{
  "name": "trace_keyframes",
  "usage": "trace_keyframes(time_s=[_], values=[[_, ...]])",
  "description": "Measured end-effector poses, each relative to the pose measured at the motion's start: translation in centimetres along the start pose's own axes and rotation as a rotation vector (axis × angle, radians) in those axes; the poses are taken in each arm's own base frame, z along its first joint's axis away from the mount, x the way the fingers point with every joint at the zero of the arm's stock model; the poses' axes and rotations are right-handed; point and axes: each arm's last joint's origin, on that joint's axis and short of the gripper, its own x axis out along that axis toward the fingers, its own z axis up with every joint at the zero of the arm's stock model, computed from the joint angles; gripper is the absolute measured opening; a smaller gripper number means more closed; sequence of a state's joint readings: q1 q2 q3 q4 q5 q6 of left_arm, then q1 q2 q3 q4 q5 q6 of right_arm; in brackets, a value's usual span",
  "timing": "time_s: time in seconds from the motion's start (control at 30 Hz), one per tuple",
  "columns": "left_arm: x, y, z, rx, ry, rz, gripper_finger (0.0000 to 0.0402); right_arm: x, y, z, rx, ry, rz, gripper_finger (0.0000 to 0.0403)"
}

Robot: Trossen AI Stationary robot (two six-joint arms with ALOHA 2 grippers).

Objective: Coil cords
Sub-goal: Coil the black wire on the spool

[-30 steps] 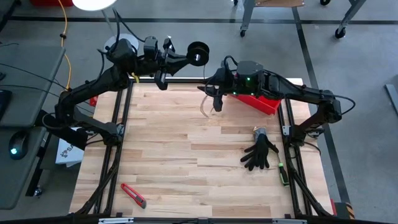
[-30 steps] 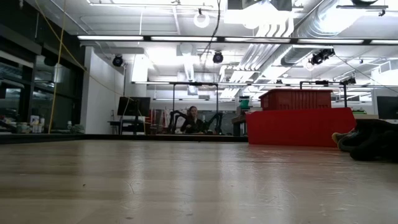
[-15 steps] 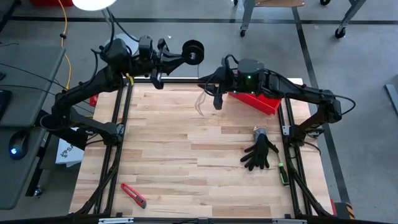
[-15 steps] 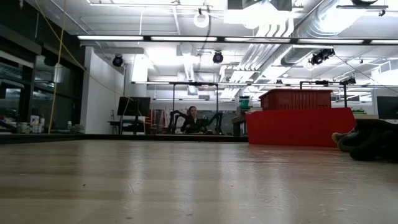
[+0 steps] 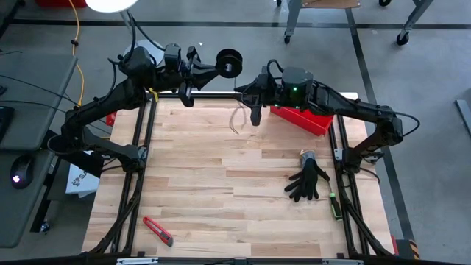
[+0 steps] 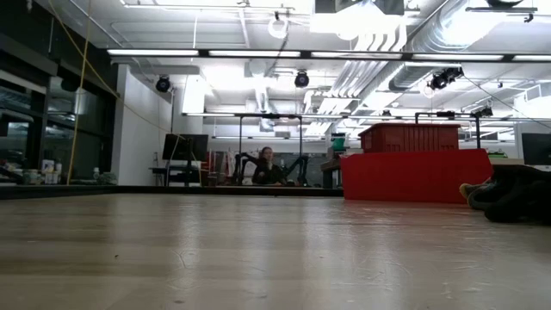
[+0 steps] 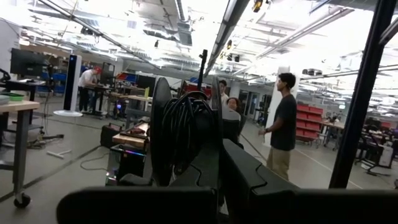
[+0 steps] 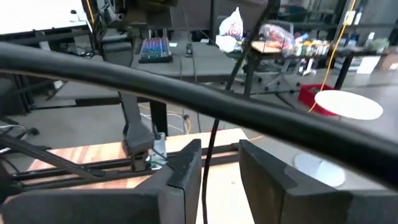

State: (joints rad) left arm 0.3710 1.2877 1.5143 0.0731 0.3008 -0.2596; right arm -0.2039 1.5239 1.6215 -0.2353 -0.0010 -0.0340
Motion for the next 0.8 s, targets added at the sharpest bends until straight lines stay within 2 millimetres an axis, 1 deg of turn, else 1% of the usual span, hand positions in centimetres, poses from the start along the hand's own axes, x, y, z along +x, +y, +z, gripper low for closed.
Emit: trace_keyframes(time_s=[0.2, 0.5, 0.6, 0.73, 0.8], values=[[0.0, 0.0, 0.0, 0.012, -0.001, 0.001, 0.0, 0.6, 0.1, -0.3, 0.053, 0.008, 0.031, 0.0098], [-0.1, 0.0, 0.1, 0.028, -0.003, 0.001, 0.0, -0.5, 0.1, 0.4, 0.056, -0.019, 0.03, 0.0093], [-0.1, 0.0, 0.1, 0.028, -0.003, 0.002, 0.0, -0.5, 0.1, 0.3, 0.056, -0.011, 0.031, 0.0074], [-0.1, 0.0, 0.2, 0.03, -0.008, 0.003, 0.0, -0.3, 0.0, 0.3, 0.056, -0.012, 0.027, 0.0038], [-0.1, -0.1, 0.3, 0.037, -0.02, 0.0, 0.0, 0.0, -0.1, 0.1, 0.057, -0.014, 0.029, 0.0023]])
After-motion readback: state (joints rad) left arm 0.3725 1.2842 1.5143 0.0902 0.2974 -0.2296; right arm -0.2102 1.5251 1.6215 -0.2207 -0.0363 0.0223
